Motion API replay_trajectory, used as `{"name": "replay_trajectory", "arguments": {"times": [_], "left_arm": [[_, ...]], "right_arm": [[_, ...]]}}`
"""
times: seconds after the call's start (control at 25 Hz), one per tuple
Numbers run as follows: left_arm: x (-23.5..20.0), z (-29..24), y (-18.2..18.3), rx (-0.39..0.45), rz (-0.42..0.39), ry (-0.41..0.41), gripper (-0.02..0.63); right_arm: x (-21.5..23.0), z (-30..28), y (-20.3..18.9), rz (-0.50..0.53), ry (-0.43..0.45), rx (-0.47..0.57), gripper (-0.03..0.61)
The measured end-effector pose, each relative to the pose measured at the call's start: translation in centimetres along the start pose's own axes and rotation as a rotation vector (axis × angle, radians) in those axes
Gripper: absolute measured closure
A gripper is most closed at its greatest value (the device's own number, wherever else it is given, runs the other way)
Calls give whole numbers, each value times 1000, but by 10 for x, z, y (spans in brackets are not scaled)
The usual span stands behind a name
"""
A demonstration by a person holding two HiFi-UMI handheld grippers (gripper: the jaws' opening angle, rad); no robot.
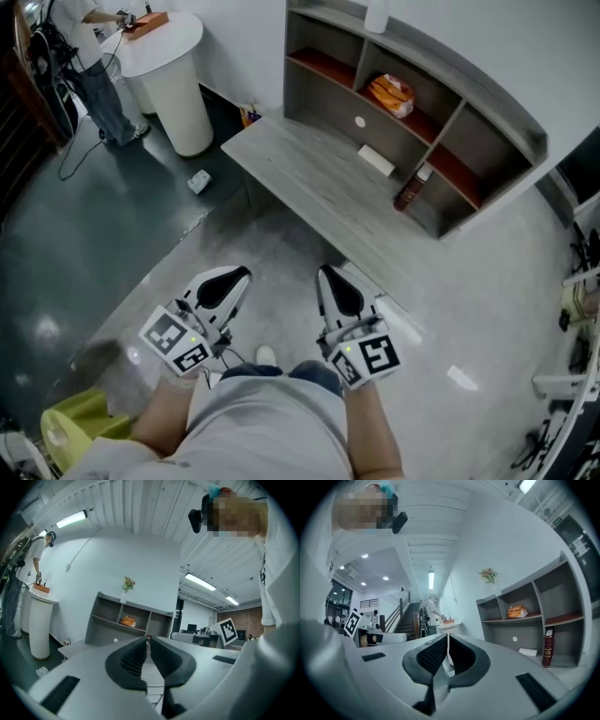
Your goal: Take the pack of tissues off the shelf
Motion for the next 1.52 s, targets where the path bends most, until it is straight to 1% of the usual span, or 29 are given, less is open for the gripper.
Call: {"name": "replay_trajectory", "arguments": {"times": [0.12,0.28,0.52,0.72,0.92,1.16,1.32,1.52], "left_arm": [[-17,7,-2,-8,-5,-3,594],[-40,12,-4,-7,10,13,594],[-80,-15,-9,-1,8,55,595],[-113,-59,-12,-2,9,91,594],[-147,-116,-16,-1,13,123,594],[-172,-185,-13,-1,4,155,595],[-185,-227,-12,1,1,169,594],[-191,-271,-21,-12,1,172,594]], "right_arm": [[3,-10,-7,4,-26,10,555],[13,-24,-15,-1,-64,10,555],[51,-68,-32,-3,-52,-12,555],[92,-114,-35,-12,-15,-29,555],[142,-159,-38,-20,22,-46,555],[203,-200,-29,-33,56,-55,555],[246,-221,-18,-16,50,-48,555],[299,-236,-3,67,2,-21,555]]}}
Point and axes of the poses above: the fingertips, and each gripper's own axes: z backward along the fingers, x to its right, y out of its top, the point moved 2 cm from there along z, backward along the fingers, and after that the axes turned 11 degrees about x, right-handed, at the moved point
